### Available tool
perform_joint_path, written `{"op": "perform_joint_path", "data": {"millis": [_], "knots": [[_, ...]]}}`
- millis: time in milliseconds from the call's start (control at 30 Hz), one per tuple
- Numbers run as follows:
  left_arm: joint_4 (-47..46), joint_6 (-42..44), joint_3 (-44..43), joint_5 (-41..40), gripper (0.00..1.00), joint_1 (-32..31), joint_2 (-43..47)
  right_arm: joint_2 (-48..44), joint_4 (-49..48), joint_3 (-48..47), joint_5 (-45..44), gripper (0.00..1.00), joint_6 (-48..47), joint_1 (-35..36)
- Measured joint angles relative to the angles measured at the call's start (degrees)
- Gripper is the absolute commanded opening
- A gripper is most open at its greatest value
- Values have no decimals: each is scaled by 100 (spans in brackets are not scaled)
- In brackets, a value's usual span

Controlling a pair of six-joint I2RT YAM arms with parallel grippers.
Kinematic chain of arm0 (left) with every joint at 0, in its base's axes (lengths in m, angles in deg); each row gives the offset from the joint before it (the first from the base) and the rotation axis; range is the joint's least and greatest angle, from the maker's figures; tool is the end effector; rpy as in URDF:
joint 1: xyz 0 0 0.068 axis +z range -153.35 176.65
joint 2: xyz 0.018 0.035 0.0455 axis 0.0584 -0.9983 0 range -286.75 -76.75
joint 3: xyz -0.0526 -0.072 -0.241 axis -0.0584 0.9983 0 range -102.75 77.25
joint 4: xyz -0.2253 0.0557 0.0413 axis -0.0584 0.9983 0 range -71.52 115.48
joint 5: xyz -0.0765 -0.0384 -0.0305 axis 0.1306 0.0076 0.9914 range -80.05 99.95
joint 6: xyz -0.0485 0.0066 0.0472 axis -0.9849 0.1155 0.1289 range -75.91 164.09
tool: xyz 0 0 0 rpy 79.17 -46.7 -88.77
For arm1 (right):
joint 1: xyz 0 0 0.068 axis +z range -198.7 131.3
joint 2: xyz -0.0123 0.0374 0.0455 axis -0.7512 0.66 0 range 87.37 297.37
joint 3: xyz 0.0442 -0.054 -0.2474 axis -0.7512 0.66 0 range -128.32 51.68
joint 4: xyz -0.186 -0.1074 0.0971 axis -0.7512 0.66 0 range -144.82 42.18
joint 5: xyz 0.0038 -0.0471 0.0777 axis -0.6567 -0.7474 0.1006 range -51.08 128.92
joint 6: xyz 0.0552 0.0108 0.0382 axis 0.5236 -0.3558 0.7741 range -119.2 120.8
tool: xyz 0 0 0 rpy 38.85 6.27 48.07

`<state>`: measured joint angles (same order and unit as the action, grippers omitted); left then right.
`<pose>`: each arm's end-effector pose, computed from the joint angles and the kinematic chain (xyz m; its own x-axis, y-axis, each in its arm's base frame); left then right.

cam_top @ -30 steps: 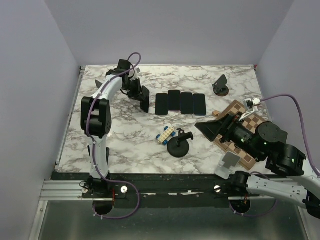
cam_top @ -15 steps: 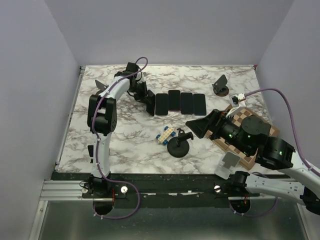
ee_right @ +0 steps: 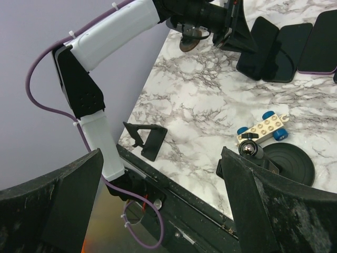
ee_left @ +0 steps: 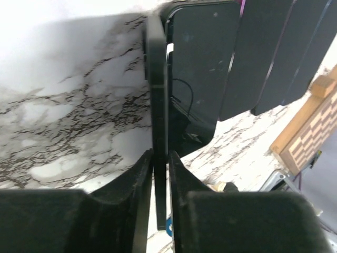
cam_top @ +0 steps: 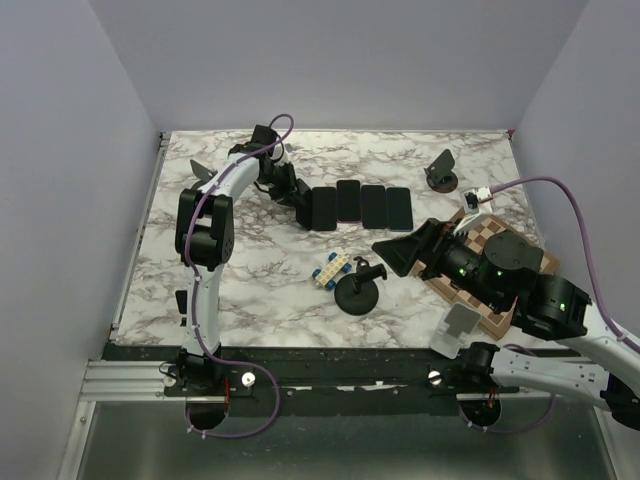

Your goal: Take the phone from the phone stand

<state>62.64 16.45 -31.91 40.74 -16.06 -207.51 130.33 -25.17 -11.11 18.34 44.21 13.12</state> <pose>0.4381 -0.1275 0.1667 -0.9707 -0.1897 -0.1473 -0.0636 0.7945 -0.6039 0.0860 0.1197 0.3912 -0.5132 0.4045 -0.7570 -0.4253 0.6463 0.6336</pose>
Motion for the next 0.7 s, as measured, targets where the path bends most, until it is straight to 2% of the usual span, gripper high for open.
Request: {"op": "perform_joint_path", "data": {"millis": [133,267,333,433,467,500,533,567,700], "knots": [[-90,-26,2,157,40,-7,0,11,0,0,0,100,2,0],[-173,-42,55,240,44,-2,0,9,2,0,0,100,2,0],[-190,-48,81,249,52,0,0,2,4,0,-2,100,4,0],[-190,-68,92,269,55,0,-2,-22,4,0,-2,100,4,0],[-184,-72,92,273,61,-2,0,-28,4,0,-2,100,4,0],[-181,-74,92,273,71,-2,0,-28,7,0,-2,100,4,0],[-175,-72,92,271,88,0,0,-31,7,0,-2,100,7,0],[-168,-87,92,260,98,-2,0,-33,7,0,-2,100,7,0],[-157,-146,114,197,99,-7,0,-33,7,0,-2,100,7,0]]}}
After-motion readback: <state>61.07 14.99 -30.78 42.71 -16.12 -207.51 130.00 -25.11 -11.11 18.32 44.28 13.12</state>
